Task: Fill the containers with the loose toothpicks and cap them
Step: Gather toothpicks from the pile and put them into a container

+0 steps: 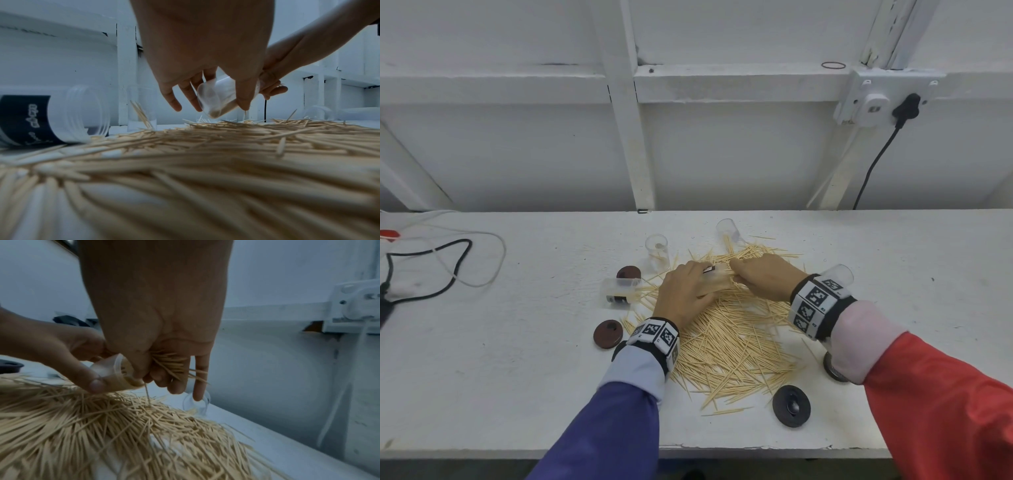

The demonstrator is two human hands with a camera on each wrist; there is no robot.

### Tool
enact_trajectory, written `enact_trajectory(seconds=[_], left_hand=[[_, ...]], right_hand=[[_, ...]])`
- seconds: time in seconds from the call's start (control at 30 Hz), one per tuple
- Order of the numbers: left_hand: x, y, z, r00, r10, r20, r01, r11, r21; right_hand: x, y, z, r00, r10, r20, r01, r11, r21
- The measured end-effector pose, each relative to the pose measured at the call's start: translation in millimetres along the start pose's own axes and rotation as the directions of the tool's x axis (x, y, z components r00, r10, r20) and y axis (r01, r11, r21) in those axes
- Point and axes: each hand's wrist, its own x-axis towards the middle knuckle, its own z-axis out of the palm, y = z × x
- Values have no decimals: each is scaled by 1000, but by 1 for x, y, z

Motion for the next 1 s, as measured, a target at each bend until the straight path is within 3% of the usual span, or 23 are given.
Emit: enact_trajectory(seconds=[0.1,0.23,0.47,0.7,1.0], left_hand=[[0,0,1,1000,2,15,-2,1000,-15],[1,-1,2,999,-14,44,15,1000,-13],[1,-2,2,999,-40,35,41,999,-30],[1,-1,2,997,-69,34,70,996,-50],[-1,4,-1,1000,23,-21,-25,995,-96]], right_hand=[[5,-4,-4,999,-37,1,37,999,-39],[12,-2,-13,996,53,68,-67,973,221],[16,13,-25,986,123,114,-167,766,620],[13,22,-26,985,161,59,-144,591,793],[13,15,-23,989,146,-14,-80,620,781]])
